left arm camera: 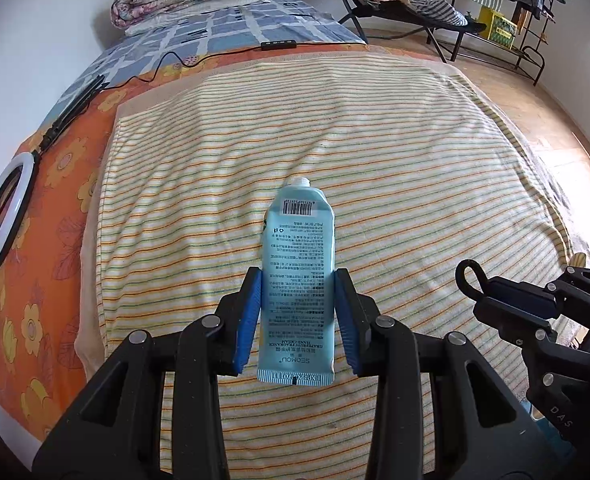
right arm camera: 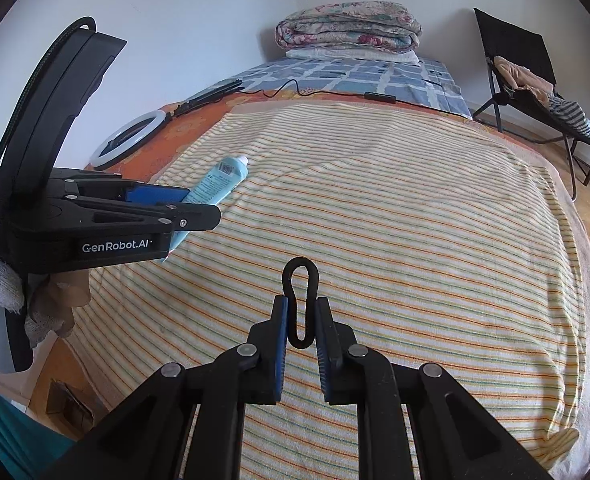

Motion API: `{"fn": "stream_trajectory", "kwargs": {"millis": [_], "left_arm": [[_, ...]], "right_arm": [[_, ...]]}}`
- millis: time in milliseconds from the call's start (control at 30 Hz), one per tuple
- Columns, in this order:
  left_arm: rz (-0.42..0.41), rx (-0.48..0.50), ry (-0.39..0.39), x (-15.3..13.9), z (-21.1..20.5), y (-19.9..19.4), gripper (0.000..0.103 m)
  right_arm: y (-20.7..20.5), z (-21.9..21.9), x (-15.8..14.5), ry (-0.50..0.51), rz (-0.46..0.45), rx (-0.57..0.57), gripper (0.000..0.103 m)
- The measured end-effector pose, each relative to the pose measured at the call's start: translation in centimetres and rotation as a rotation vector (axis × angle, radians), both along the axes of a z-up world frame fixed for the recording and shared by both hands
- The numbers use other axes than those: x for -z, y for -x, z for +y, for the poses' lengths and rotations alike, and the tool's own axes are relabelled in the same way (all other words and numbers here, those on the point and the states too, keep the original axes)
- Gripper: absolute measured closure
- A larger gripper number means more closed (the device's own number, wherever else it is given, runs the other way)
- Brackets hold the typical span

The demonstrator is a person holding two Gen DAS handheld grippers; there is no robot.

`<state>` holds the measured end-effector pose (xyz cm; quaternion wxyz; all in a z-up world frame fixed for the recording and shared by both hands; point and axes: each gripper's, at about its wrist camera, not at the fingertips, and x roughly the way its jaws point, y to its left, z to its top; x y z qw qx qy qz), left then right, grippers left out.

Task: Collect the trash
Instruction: 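Carry the blue tube and black ring over the blue basket with both tools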

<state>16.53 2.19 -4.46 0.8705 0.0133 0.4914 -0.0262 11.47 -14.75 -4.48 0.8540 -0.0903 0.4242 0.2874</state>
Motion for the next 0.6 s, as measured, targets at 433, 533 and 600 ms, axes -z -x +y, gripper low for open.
{"fn": "stream_trajectory", "kwargs": {"millis": [433,533,600], "left_arm": [[-0.039,0.036,0.015,-2.3,-2.5,6.2,0.067],[-0.049,0.047,0.012,-2.7,-3.2,8.1,0.067],[-0.053,0.050,0.019,-3.0,-3.5,9.3,0.067]], "right_arm": [[3.8,-2.1,-1.9,-0.019,-0.025,0.007,0.092],[4.9,-2.8,-2.1,-0.027,-0.022,0.010,0.092],[5.7,-3.4,-2.2,-0.032,-0.021,0.012,0.092]]}}
